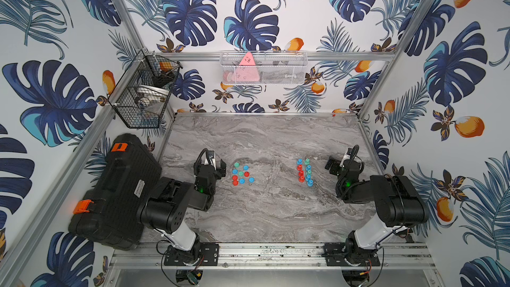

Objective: Close the stamp cap
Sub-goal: Move the cover to the center of the board.

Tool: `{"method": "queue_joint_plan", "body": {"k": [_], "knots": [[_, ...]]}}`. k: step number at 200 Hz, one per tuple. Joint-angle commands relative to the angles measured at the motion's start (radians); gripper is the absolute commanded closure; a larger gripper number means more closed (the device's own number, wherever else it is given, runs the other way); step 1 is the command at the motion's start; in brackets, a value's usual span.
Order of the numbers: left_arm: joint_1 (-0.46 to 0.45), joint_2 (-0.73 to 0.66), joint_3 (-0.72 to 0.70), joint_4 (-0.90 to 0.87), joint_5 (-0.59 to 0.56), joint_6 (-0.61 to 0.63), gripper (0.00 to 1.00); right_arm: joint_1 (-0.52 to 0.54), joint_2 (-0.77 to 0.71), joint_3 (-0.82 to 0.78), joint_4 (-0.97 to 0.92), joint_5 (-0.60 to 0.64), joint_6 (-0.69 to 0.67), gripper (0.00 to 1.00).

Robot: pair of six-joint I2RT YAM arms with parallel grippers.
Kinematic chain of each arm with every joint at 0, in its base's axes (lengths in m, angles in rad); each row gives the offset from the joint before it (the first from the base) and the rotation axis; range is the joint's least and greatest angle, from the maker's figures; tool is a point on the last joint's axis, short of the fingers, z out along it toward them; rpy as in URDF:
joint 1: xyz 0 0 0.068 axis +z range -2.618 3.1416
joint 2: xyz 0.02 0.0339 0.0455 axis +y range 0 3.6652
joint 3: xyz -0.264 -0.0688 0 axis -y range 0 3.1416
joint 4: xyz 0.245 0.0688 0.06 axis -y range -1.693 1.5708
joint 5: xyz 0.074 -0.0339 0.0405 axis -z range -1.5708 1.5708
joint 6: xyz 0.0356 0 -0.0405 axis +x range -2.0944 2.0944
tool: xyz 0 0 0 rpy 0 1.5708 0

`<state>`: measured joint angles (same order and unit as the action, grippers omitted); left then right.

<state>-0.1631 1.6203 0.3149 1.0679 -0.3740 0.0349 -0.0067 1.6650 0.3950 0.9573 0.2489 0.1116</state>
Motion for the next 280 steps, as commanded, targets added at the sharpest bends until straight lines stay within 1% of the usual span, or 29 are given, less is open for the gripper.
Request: {"method": "queue_joint_plan", "body": {"k": [1, 88, 106, 111, 116, 125, 133, 144, 152, 161, 174, 179, 187, 193, 200, 202, 208, 215, 223, 229, 236, 240, 248, 259, 270, 280], "knots": [[-0.003, -0.011, 0.006, 0.010, -0.054, -0.024, 0.01, 0.001, -0.002, 0.001, 0.031, -0.004, -0.006, 0.00], [-0.013, -0.011, -0.005, 0.033, -0.064, -0.015, 0.01, 0.001, -0.002, -0.001, 0.035, -0.006, -0.008, 0.00], [-0.020, -0.031, -0.007, 0.034, -0.067, -0.007, 0.01, 0.016, -0.063, 0.009, -0.020, -0.022, -0.042, 0.01], [-0.034, -0.044, 0.003, 0.031, -0.100, 0.014, 0.01, 0.025, -0.089, 0.017, -0.053, -0.002, -0.047, 0.00], [-0.058, -0.064, 0.021, -0.010, -0.137, 0.037, 0.01, 0.029, -0.117, 0.028, -0.100, 0.006, -0.044, 0.00], [-0.101, -0.113, 0.045, -0.096, -0.145, 0.077, 0.01, 0.035, -0.170, 0.056, -0.197, 0.004, -0.053, 0.00], [-0.136, -0.146, 0.055, -0.132, -0.149, 0.111, 0.01, 0.058, -0.211, 0.091, -0.297, 0.022, -0.080, 0.00], [-0.185, -0.178, 0.044, -0.084, -0.190, 0.169, 0.01, 0.125, -0.247, 0.157, -0.454, 0.100, -0.115, 0.00], [-0.221, -0.209, 0.030, -0.050, -0.231, 0.182, 0.01, 0.187, -0.261, 0.220, -0.582, 0.161, -0.135, 0.00], [-0.256, -0.268, 0.031, -0.073, -0.246, 0.197, 0.01, 0.256, -0.263, 0.316, -0.758, 0.218, -0.144, 0.00], [-0.308, -0.374, 0.092, -0.243, -0.269, 0.199, 0.01, 0.343, -0.259, 0.454, -0.984, 0.290, -0.128, 0.00], [-0.322, -0.416, 0.131, -0.360, -0.282, 0.182, 0.01, 0.375, -0.264, 0.509, -1.079, 0.325, -0.100, 0.00], [-0.339, -0.479, 0.203, -0.540, -0.308, 0.125, 0.01, 0.419, -0.282, 0.588, -1.202, 0.349, -0.055, 0.00], [-0.344, -0.527, 0.265, -0.683, -0.319, 0.053, 0.01, 0.444, -0.301, 0.648, -1.294, 0.342, -0.029, 0.00], [-0.345, -0.577, 0.332, -0.855, -0.300, -0.016, 0.01, 0.456, -0.332, 0.698, -1.362, 0.326, -0.002, 0.00], [-0.345, -0.590, 0.352, -0.902, -0.288, -0.030, 0.01, 0.477, -0.345, 0.707, -1.372, 0.319, 0.002, 0.00], [-0.346, -0.629, 0.412, -1.023, -0.254, -0.060, 0.01, 0.495, -0.384, 0.712, -1.369, 0.287, 0.018, 0.00], [-0.348, -0.669, 0.450, -1.105, -0.232, -0.078, 0.01, 0.494, -0.442, 0.685, -1.334, 0.217, 0.058, 0.00], [-0.351, -0.721, 0.467, -1.156, -0.210, -0.074, 0.01, 0.493, -0.508, 0.621, -1.281, 0.197, 0.167, 0.00], [-0.353, -0.762, 0.465, -1.174, -0.185, -0.069, 0.01, 0.494, -0.559, 0.565, -1.271, 0.192, 0.274, 0.00], [-0.352, -0.816, 0.453, -1.182, -0.158, -0.075, 0.01, 0.492, -0.618, 0.495, -1.235, 0.135, 0.351, 0.00], [-0.352, -0.845, 0.448, -1.192, -0.141, -0.089, 0.01, 0.491, -0.653, 0.455, -1.187, 0.084, 0.363, 0.00], [-0.352, -0.881, 0.465, -1.258, -0.098, -0.100, 0.01, 0.491, -0.717, 0.392, -1.091, -0.039, 0.341, 0.00], [-0.353, -0.869, 0.531, -1.411, -0.056, -0.112, 0.01, 0.493, -0.765, 0.365, -1.077, -0.080, 0.416, 0.00], [-0.353, -0.818, 0.601, -1.571, -0.078, -0.184, 0.01, 0.498, -0.781, 0.386, -1.120, -0.115, 0.409, 0.00], [-0.354, -0.780, 0.641, -1.669, -0.064, -0.232, 0.01, 0.504, -0.780, 0.421, -1.177, -0.133, 0.421, 0.00]]}}
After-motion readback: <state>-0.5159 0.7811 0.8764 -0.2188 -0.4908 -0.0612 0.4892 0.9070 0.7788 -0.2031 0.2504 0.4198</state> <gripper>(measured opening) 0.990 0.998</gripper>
